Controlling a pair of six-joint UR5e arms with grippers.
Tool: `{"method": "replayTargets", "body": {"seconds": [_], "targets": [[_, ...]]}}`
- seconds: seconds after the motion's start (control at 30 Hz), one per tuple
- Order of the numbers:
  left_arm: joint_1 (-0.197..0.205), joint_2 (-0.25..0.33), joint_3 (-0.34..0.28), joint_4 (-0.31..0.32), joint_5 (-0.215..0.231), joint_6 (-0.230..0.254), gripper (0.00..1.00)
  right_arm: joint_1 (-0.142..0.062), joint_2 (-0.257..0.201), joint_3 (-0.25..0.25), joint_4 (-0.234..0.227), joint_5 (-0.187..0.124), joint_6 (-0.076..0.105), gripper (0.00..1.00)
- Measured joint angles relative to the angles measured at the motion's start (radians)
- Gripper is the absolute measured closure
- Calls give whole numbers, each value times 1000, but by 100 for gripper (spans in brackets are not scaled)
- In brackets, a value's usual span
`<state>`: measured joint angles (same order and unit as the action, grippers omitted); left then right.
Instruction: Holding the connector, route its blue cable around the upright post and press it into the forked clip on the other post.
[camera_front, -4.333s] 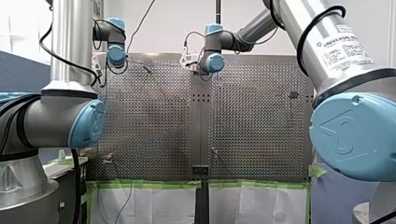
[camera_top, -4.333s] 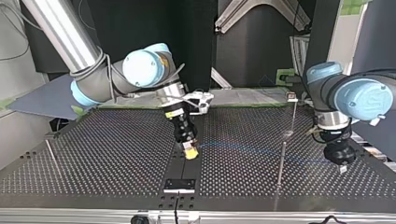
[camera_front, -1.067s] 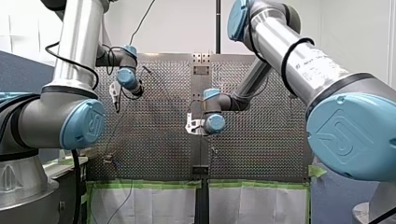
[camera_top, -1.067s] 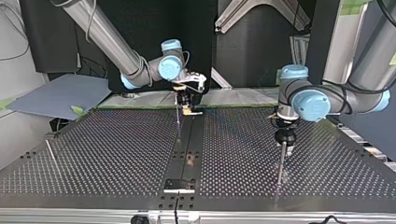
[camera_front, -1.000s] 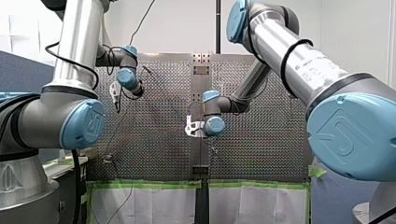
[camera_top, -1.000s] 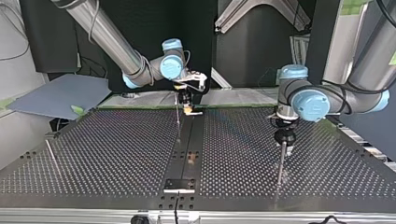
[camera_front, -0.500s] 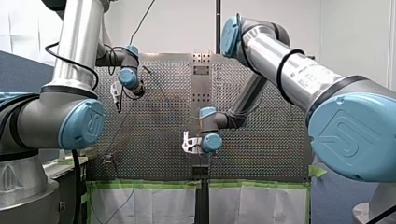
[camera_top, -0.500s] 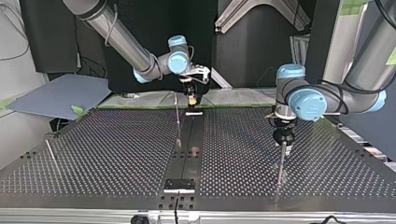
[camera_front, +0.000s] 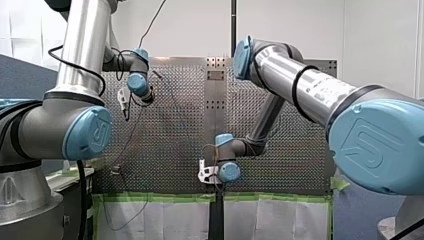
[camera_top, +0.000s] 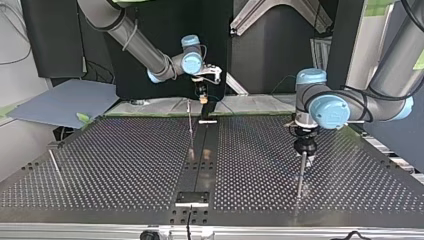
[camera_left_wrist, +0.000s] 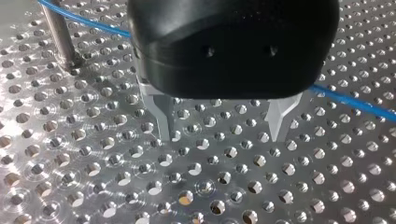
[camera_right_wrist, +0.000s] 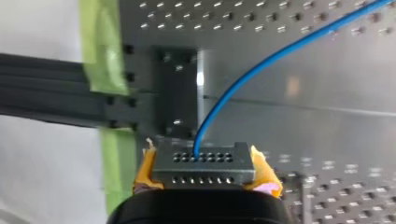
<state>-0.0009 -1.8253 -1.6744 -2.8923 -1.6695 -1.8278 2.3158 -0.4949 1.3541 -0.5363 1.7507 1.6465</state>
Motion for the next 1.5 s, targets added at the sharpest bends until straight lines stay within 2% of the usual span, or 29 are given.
{"method": "replayTargets", "body": {"seconds": [0.4, 0.73, 0.93, 1.33, 1.5], "targets": [[-2, 0, -1, -1, -11, 2, 0, -16, 100, 0, -49, 1, 0, 100], [-3, 0, 0, 0, -12, 3, 0, -65, 186, 0, -109, 3, 4, 100], [-3, 0, -1, 1, -12, 4, 0, -85, 233, 0, -138, 2, 4, 100], [-3, 0, -3, -4, -13, 4, 0, -104, 330, 1, -144, 5, -3, 100], [-4, 0, -4, -4, -16, 4, 0, -109, 343, 8, -145, 7, -8, 100]]}}
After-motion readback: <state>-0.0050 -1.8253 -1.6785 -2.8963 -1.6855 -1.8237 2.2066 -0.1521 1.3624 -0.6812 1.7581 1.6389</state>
